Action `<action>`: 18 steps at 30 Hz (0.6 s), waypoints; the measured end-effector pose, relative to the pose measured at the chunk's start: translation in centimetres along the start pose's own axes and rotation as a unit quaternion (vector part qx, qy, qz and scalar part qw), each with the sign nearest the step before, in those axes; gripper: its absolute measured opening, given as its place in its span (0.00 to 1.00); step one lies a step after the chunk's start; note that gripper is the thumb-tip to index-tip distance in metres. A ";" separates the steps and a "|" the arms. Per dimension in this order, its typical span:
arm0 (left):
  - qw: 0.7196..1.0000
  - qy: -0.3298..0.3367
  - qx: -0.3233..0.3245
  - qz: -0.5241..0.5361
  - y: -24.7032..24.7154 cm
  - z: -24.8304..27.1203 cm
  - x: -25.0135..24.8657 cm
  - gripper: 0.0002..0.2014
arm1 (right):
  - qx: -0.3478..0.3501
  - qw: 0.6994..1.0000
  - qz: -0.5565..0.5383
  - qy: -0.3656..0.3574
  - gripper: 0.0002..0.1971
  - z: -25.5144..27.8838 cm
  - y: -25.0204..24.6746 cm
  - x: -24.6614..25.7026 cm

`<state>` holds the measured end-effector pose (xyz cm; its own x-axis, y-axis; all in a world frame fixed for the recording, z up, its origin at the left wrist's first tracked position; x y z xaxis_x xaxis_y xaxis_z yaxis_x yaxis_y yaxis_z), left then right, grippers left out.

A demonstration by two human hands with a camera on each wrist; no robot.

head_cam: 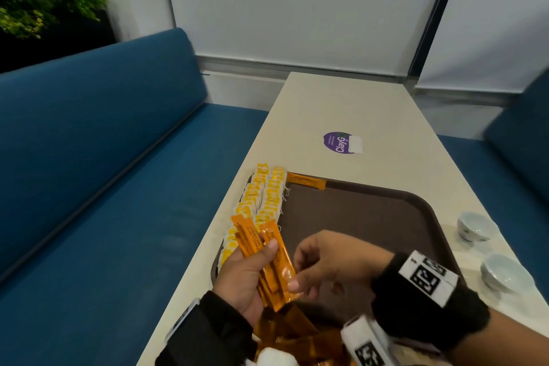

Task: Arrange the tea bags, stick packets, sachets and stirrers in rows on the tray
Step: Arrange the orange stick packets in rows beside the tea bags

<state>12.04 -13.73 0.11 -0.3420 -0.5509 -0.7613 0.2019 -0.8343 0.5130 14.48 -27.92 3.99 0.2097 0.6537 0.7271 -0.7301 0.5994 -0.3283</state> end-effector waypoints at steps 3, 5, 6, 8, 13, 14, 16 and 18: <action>1.000 0.005 -0.010 -0.004 0.1 0.2 0.3 0.17 | -0.029 0.998 -0.052 -0.013 0.07 0.3 1.1 -0.8; 1.000 0.007 -0.012 0.002 -0.1 0.2 0.4 0.13 | -0.046 0.996 -0.072 -0.014 0.04 0.6 1.1 -1.2; 1.000 0.007 -0.015 0.010 -0.1 0.3 0.4 0.12 | -0.058 0.995 -0.080 -0.012 0.04 0.7 0.9 -1.3; 0.999 0.001 -0.023 0.026 -0.5 0.2 0.5 0.08 | -0.101 0.989 -0.102 -0.012 0.03 0.6 0.1 -1.5; 0.997 -0.060 -0.032 0.046 -1.7 0.1 0.9 0.12 | -0.325 0.933 -0.156 -0.017 0.03 -1.7 -6.2 -2.5; 0.996 -0.069 -0.028 0.048 -1.9 0.1 1.0 0.14 | -0.365 0.919 -0.147 -0.007 0.05 -2.6 -8.0 -2.9; 0.995 -0.081 -0.018 0.053 -2.1 0.1 1.2 0.18 | -0.405 0.905 -0.129 0.031 0.06 -4.8 -11.0 -3.7; 0.995 -0.086 -0.005 0.054 -2.1 0.0 1.3 0.21 | -0.412 0.899 -0.130 0.074 0.06 -7.0 -13.0 -4.4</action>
<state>11.18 -12.65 -1.94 -0.4696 -0.6267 -0.6218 0.2560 -0.7707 0.5835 27.60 -35.36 0.86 0.4319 0.4595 0.7761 0.0723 0.8401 -0.5376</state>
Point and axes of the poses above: each hand's wrist, its own z-axis away from the middle knuckle, its own y-axis out of the palm, x = y × z, the point moved 3 cm from there along -z, towards the middle knuckle, and after that the axes turned 5 degrees about y, right-handed, at the moved point
